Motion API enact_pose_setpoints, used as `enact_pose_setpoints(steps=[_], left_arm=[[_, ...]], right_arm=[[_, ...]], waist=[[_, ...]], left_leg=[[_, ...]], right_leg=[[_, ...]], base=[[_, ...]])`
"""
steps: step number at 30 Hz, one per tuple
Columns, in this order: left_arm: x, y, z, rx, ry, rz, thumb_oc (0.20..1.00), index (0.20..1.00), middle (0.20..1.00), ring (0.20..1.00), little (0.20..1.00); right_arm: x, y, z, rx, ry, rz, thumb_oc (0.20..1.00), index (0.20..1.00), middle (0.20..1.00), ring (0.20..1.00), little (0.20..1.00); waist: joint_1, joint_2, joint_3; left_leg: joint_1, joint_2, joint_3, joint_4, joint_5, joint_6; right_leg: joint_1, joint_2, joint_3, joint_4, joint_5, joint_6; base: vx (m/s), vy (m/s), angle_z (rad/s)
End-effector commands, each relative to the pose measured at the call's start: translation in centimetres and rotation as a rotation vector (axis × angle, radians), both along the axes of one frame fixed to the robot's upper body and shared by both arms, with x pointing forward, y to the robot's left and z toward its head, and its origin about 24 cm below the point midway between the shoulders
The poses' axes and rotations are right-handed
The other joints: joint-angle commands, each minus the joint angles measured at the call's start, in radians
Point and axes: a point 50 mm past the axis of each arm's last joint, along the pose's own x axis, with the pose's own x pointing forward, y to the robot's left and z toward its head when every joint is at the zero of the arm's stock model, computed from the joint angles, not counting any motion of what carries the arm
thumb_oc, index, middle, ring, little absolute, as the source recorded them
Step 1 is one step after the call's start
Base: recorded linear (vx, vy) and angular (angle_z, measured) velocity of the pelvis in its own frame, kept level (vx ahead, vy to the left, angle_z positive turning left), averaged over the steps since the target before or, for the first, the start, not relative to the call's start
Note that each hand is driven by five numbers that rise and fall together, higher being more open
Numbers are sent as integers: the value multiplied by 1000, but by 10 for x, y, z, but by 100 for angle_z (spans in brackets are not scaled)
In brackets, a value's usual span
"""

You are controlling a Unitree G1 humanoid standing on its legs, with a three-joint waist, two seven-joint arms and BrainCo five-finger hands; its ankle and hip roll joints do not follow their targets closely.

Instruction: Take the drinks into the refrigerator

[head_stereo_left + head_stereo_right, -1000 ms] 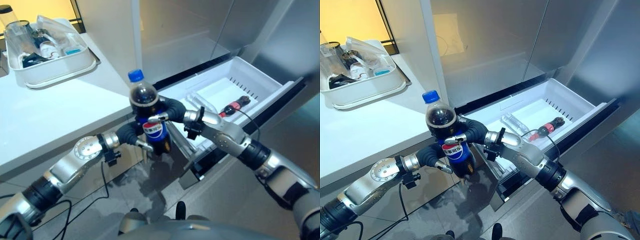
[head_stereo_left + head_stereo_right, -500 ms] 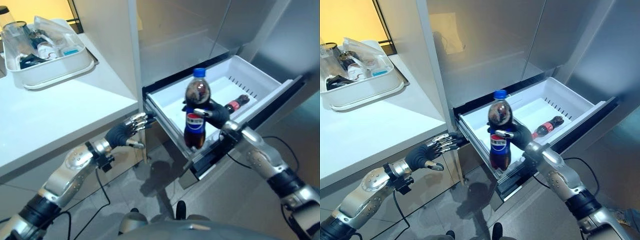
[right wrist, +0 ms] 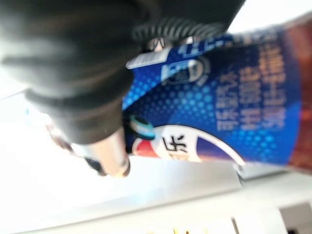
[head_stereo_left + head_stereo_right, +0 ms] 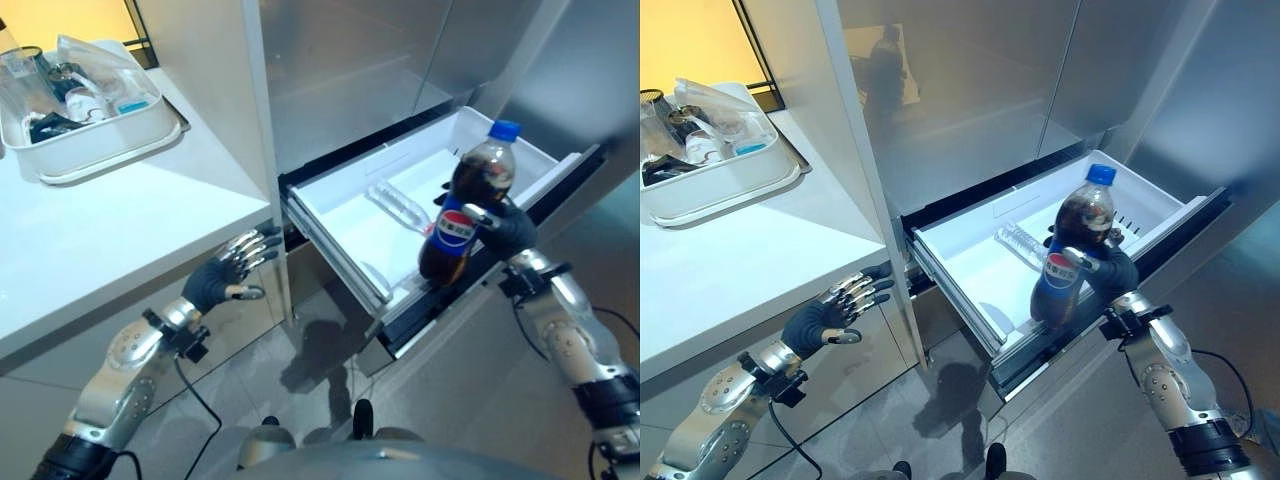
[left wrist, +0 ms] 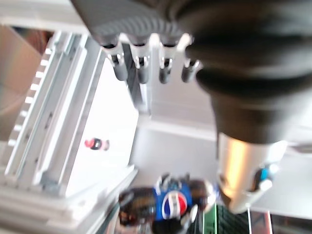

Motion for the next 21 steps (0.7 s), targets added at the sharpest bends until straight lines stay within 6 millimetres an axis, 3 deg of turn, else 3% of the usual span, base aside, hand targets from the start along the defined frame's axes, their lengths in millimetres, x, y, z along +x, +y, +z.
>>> enact_pose_setpoints(steps=[1, 12, 21], left_arm=[[-3, 3, 19, -25, -138, 24, 1000, 1000, 1000, 1000, 1000], [-9, 7, 12, -47, -128, 79, 1000, 1000, 1000, 1000, 1000], [-13, 4, 6, -41, -96, 48, 1000, 1000, 1000, 1000, 1000]], right_arm=[[-8, -9, 85, 13, -430, -41, 200, 200, 200, 200, 200], [-9, -8, 90, -30, -443, -30, 200, 200, 200, 200, 200], [5, -6, 106, -166, -439, -25, 200, 200, 200, 200, 200]], waist=[[11, -17, -21], [25, -25, -15], [49, -27, 11]], left_leg=[[-8, -7, -46, 1, -70, 43], [-14, -5, -38, 1, -68, 43], [-34, 0, -42, 1, -55, 42]], right_leg=[[-23, -105, -77, 164, -76, 107], [-27, -100, -74, 150, -70, 105], [-48, -95, -73, 160, -70, 104]], base=[[0, 0, 0], [0, 0, 0], [0, 0, 0]])
